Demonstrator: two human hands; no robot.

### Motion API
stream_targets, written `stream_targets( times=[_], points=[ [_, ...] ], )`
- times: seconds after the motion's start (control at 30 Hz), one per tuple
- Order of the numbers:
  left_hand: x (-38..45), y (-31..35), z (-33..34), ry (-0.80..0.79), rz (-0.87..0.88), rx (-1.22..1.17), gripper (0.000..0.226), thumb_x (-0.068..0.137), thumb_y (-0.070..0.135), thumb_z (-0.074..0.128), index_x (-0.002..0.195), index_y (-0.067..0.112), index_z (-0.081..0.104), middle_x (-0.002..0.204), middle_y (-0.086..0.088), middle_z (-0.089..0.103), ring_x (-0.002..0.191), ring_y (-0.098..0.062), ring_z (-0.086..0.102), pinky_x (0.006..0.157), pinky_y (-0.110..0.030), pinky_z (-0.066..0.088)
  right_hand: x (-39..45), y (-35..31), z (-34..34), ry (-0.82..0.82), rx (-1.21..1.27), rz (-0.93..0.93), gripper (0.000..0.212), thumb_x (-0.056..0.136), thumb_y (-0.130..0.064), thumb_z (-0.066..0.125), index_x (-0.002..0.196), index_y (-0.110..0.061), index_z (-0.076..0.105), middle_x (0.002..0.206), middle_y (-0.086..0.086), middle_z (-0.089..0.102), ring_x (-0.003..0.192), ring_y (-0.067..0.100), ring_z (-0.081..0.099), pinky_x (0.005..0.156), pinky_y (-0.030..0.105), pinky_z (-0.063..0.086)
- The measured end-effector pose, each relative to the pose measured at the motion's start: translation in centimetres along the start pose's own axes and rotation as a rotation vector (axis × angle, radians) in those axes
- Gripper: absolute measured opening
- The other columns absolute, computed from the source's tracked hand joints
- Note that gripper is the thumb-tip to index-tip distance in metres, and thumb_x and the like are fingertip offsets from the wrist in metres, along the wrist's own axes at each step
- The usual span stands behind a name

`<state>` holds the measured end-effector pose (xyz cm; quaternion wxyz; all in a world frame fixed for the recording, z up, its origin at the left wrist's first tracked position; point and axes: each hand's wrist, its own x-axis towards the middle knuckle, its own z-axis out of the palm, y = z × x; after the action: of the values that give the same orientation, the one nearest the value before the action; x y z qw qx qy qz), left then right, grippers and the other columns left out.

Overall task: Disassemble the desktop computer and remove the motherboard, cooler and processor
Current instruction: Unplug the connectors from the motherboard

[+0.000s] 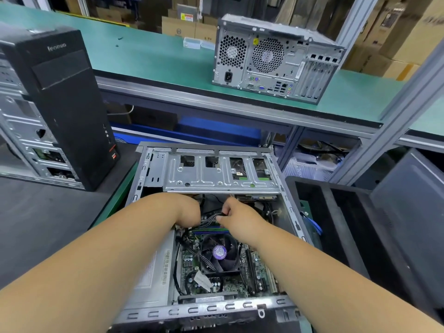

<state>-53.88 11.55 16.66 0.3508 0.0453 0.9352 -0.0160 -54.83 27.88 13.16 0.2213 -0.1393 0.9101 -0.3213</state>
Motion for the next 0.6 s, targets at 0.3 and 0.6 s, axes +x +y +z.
stream_targets(
  times=[0.3, 0.6],
  points=[
    [-3.9, -0.5, 0.5, 0.073, 0.229, -0.692, 0.047, 0.104, 0.038, 0.032, 0.102, 0.013, 0.072, 0.103, -0.003, 0.072, 0.094, -0.018, 0.056, 0.093, -0.032, 0.040, -2.8, 0.6, -2.6, 0.291, 0.268, -0.013, 0.015, 0.098, -0.029, 0.051, 0.085, -0.026, 0.045, 0.073, -0.003, 0.071, 0.065, 0.015, 0.058, 0.061, 0.030, 0.044],
    [-6.7, -0.7, 0.9, 0.097, 0.414, -0.961, 0.091, 0.065, 0.007, 0.084, 0.138, 0.043, 0.041, 0.110, -0.002, 0.064, 0.096, -0.013, 0.062, 0.082, -0.027, 0.052, -5.3, 0.7, -4.8, 0.513, 0.522, 0.067, 0.012, 0.101, -0.028, 0.046, 0.095, -0.020, 0.052, 0.066, -0.009, 0.068, 0.060, 0.014, 0.052, 0.058, 0.029, 0.041]
  ],
)
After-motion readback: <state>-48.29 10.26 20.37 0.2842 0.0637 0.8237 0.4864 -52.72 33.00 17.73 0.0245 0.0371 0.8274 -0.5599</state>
